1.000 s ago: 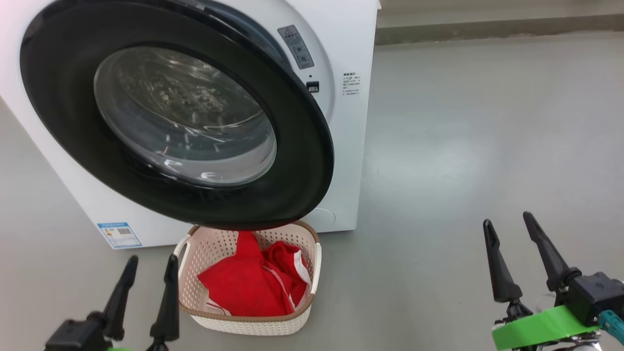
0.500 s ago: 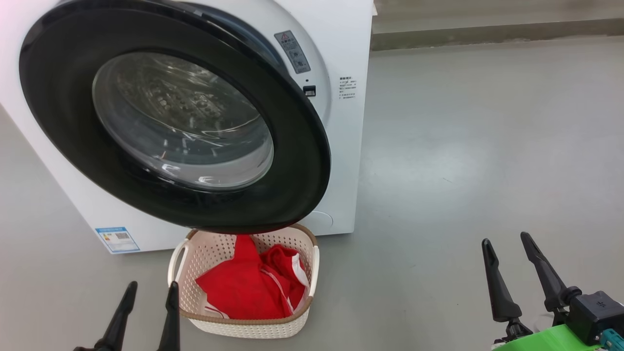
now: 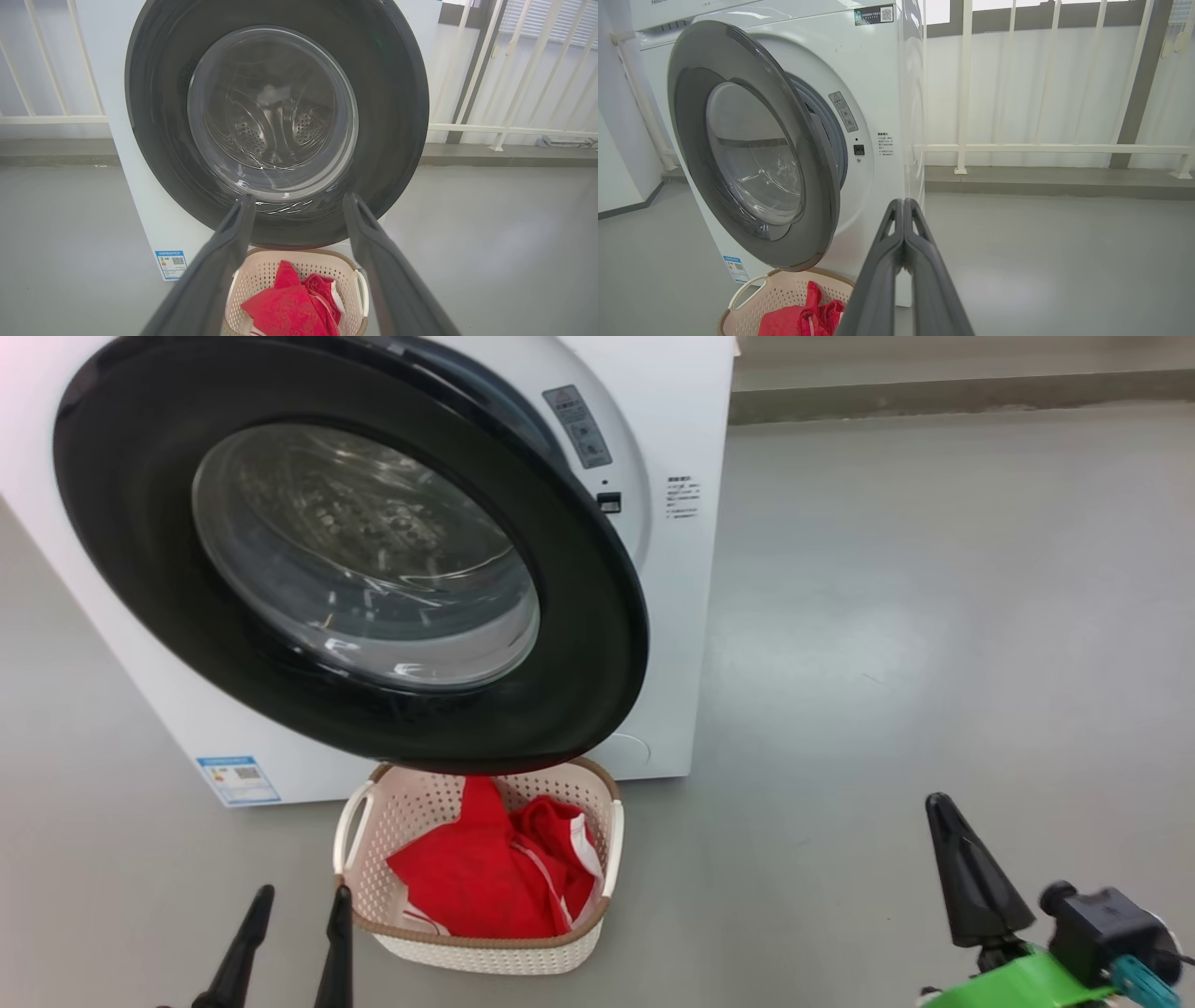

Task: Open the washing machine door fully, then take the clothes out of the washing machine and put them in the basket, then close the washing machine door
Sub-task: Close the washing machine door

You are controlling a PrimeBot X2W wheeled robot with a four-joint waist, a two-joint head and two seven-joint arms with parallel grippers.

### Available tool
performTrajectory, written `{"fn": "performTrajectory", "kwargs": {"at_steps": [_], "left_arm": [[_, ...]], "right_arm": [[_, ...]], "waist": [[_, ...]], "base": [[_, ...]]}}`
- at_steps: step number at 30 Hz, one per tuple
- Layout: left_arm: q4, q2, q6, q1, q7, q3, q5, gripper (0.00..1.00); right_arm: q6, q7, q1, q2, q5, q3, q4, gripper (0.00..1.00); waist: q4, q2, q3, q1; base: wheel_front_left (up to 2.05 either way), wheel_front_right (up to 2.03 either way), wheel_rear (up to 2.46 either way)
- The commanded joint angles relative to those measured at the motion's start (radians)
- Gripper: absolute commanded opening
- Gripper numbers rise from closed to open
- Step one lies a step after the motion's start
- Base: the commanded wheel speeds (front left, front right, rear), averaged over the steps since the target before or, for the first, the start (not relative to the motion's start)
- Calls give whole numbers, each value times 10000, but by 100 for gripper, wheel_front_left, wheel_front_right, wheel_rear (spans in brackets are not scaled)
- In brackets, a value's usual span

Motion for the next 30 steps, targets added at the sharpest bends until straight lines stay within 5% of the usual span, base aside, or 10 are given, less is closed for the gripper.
{"fn": "performTrajectory", "kwargs": {"at_steps": [1, 20, 30], "left_arm": [[-200, 50, -89, -384, -122, 381, 82, 100], [127, -287, -553, -825, -122, 112, -30, 100], [42, -373, -352, -1588, -122, -176, 276, 100]], "right_arm": [[35, -63, -633, -134, 73, 350, -66, 0], [35, -63, -5265, -133, 807, 3501, 4727, 0], [35, -63, -7923, -241, 1199, 4286, 6480, 0]], "waist": [[114, 0, 28, 0], [1543, 0, 475, 0], [2107, 0, 1584, 0]], "base": [[0, 0, 0], [0, 0, 0], [0, 0, 0]]}}
